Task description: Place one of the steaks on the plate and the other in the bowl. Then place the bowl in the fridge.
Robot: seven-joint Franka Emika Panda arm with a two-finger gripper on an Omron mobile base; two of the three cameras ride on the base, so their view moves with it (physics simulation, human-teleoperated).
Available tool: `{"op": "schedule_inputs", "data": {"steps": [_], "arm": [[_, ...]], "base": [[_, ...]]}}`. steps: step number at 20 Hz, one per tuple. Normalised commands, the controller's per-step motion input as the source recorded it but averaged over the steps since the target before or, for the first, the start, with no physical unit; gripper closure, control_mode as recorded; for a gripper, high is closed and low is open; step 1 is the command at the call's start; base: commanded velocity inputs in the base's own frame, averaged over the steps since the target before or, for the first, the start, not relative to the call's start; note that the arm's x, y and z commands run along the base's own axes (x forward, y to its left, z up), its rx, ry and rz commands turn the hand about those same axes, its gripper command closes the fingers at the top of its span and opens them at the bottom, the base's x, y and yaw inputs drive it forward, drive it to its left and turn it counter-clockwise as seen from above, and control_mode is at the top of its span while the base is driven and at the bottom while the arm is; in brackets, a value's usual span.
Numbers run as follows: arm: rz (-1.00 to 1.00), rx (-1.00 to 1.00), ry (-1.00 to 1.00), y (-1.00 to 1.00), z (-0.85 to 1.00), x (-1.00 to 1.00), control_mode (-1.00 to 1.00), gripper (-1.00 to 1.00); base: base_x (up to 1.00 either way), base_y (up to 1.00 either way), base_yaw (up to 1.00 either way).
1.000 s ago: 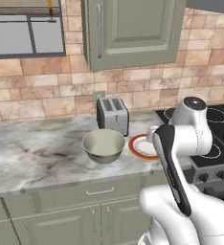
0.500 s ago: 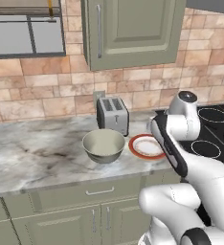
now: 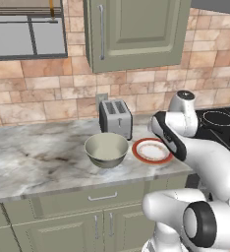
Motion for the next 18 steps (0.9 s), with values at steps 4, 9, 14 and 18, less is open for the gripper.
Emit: {"op": "schedule_inputs", "data": {"steps": [4,9,14,18], "arm": [[0.00,-0.01,0.00,0.00,-0.63,0.09,-1.00,1.00],[0.00,-0.01,0.01,0.00,-0.58,0.22,-1.00,1.00],[0.00,0.00,0.00,0.00,-0.45,0.17,-1.00,1.00],[0.00,0.00,0.00,0.00,-0.43,0.11,-1.00,1.00]], "base": [[0.00,0.00,0.00],[0.00,0.00,0.00],[0.00,0.00,0.00],[0.00,0.00,0.00]]}}
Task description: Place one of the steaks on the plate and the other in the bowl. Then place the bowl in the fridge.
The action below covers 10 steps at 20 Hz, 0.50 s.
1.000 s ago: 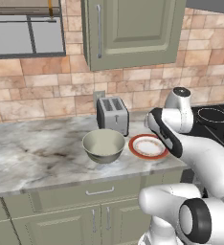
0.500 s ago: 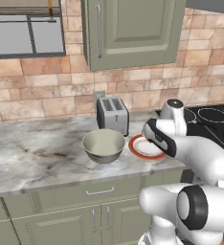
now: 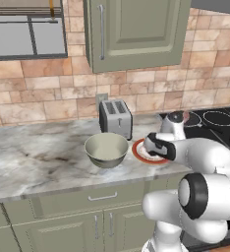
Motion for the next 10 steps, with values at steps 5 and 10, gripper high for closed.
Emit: {"op": "schedule_inputs", "data": {"steps": [5,10], "arm": [[0.00,0.00,0.00,0.00,-0.17,0.18,-1.00,1.00],[0.00,0.00,0.00,0.00,-0.12,0.12,-1.00,1.00]], "base": [[0.00,0.00,0.00],[0.00,0.00,0.00]]}}
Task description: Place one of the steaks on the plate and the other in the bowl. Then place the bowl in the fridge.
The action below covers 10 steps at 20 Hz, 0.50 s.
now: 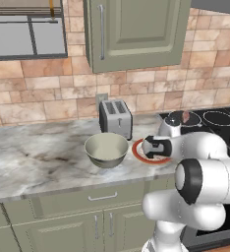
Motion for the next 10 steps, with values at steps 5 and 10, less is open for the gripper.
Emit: {"op": "schedule_inputs", "data": {"steps": [5,10], "arm": [[0.00,0.00,0.00,0.00,-0.10,0.14,-1.00,-1.00],[0.00,0.00,0.00,0.00,-0.02,0.13,-1.00,-1.00]], "base": [[0.00,0.00,0.00],[0.00,0.00,0.00]]}}
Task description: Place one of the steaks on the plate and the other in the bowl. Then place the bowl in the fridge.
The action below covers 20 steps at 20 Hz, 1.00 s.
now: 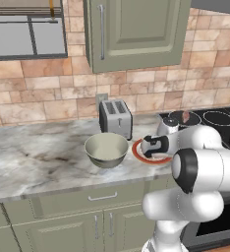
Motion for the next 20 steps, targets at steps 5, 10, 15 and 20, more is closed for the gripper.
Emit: {"op": "schedule_inputs", "data": {"steps": [5,10,15,20], "arm": [[0.00,0.00,0.00,-0.01,0.00,0.01,-1.00,-1.00],[-0.04,0.00,0.03,0.00,0.06,-0.04,-1.00,-1.00],[-0.07,0.00,0.01,0.00,0.58,-0.58,-1.00,-1.00],[-0.04,0.00,0.04,0.00,0.56,-0.89,-1.00,-1.00]], "base": [[0.00,0.00,0.00],[0.00,0.00,0.00],[0.00,0.00,0.00],[0.00,0.00,0.00]]}}
